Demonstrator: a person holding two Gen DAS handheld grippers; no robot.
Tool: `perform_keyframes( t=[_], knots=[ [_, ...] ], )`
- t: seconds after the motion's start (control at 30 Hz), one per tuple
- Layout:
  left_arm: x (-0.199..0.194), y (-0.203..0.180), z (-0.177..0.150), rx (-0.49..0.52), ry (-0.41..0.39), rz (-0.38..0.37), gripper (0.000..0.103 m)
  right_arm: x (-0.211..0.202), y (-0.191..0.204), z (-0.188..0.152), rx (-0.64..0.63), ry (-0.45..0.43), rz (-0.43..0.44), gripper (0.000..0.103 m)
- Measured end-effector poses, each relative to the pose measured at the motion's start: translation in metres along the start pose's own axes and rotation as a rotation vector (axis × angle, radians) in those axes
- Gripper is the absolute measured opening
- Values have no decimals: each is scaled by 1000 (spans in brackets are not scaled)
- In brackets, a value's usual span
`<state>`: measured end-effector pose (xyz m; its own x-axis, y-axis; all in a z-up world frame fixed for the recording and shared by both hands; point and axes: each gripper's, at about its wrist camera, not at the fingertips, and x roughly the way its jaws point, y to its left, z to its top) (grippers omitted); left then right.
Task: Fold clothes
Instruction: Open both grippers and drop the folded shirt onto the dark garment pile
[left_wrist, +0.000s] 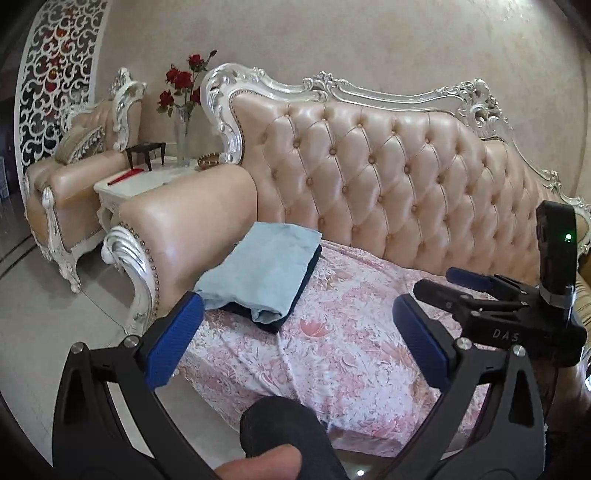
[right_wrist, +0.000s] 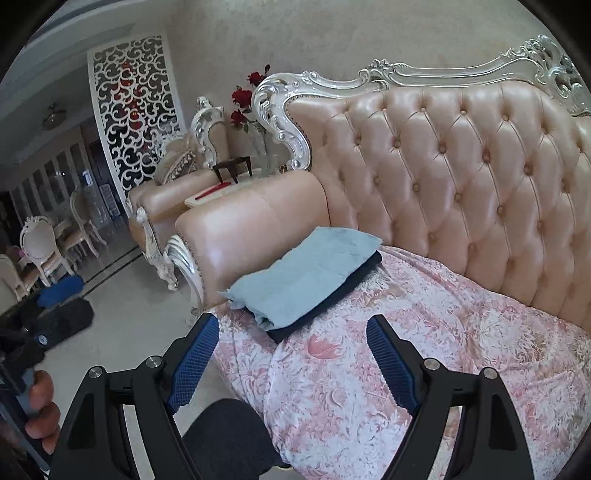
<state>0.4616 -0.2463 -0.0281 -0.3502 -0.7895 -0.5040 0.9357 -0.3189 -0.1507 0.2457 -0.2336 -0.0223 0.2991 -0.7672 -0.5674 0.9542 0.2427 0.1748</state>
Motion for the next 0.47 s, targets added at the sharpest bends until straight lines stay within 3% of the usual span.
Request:
perform_keyframes(
  t=[0.23,0.47],
  knots=[
    [11,-8,-3,7,37,30,102,3,-2,-5,1,11,22,83],
    [12,-8,-2,14,21,60,102,7,1,-9,-7,25,37,83]
  ],
)
